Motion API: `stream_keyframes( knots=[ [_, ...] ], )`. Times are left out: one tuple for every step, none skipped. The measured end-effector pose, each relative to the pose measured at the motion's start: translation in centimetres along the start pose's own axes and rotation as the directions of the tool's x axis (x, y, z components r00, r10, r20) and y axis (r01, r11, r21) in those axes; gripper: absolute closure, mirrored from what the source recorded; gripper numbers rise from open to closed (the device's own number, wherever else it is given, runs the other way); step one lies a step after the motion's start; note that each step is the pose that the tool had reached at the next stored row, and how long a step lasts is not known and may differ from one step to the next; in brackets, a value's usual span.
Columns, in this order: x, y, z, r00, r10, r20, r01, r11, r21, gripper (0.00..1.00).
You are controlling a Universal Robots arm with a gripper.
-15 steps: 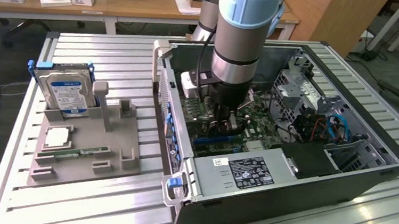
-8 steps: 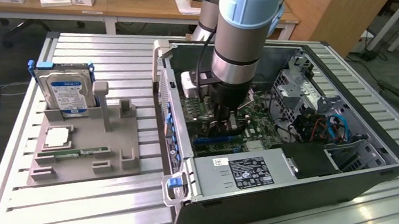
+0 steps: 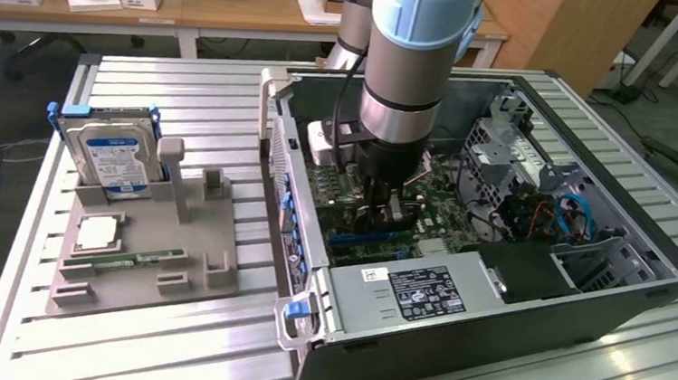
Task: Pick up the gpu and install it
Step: 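Insert the gpu into the slot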
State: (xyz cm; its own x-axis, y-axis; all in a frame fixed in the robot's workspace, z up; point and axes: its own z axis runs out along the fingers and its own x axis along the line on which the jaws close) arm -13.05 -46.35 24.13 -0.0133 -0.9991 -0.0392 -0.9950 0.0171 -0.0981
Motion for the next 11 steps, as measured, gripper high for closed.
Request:
stream_keyframes(
  knots=[
    [0.01,0.01,-0.01,1.0,0.0,-0.0001,0.0,1.0,-0.0001,0.73],
    [0.02,0.01,0.0,1.0,0.0,-0.0001,0.0,1.0,0.0,0.73],
    [0.02,0.02,0.0,1.0,0.0,-0.0001,0.0,1.0,0.0,0.73],
    [0.02,0.04,-0.01,1.0,0.0,-0.0001,0.0,1.0,0.0,0.73],
    [0.03,0.13,-0.02,1.0,0.001,-0.0002,-0.001,1.0,0.0,0.73],
    [0.03,0.22,-0.02,1.0,0.001,-0.0002,-0.001,1.0,0.0001,0.73],
    [0.02,0.26,-0.02,1.0,0.0,-0.0001,0.0,1.0,0.0002,0.73],
    [0.02,0.28,-0.02,1.0,0.0,0.0,0.0,1.0,0.0001,0.73],
    [0.02,0.28,-0.02,1.0,0.0,0.0,0.0,1.0,0.0001,0.73],
    [0.02,0.28,-0.03,1.0,0.0,0.0,0.0,1.0,0.0,0.73],
    [0.03,0.29,-0.03,1.0,0.0,-0.0001,0.0,1.0,0.0,0.73]
  ],
)
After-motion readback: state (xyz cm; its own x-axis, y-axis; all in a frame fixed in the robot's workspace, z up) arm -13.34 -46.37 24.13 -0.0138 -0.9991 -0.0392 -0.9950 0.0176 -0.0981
